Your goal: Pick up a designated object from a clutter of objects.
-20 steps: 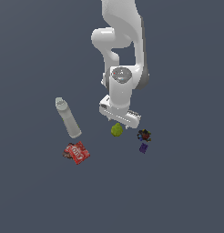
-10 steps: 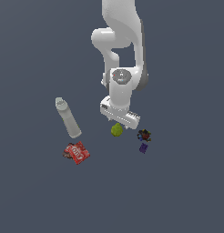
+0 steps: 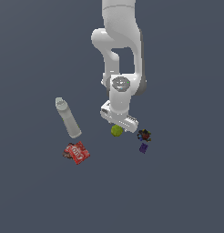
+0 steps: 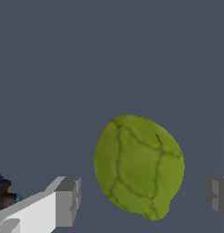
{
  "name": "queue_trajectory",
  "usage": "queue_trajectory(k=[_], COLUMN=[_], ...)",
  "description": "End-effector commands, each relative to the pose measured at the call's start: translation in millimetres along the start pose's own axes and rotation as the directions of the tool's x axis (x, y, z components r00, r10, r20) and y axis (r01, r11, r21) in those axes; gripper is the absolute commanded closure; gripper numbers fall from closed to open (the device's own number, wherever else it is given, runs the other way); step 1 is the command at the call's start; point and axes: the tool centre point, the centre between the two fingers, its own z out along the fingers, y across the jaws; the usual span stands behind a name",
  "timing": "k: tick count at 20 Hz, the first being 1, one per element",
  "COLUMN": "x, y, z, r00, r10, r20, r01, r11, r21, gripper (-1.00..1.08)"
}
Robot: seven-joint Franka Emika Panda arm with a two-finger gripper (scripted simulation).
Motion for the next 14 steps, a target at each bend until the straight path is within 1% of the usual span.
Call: queue_trajectory(k=[1, 7, 8, 14], x=[0.0, 0.2, 0.2, 0.2], y=[0.1, 0.0, 0.0, 0.0], z=[9.5, 18.1, 18.1, 18.1], r00=[1.000, 1.000, 1.000, 1.000], r10=[0.001, 0.002, 0.002, 0.002], r20=[-0.001, -0.001, -0.001, -0.001], r01=[-0.001, -0.002, -0.002, -0.002], r11=[1.000, 1.000, 1.000, 1.000], r21=[0.000, 0.000, 0.000, 0.000], gripper=[-0.92, -0.92, 1.08, 1.08])
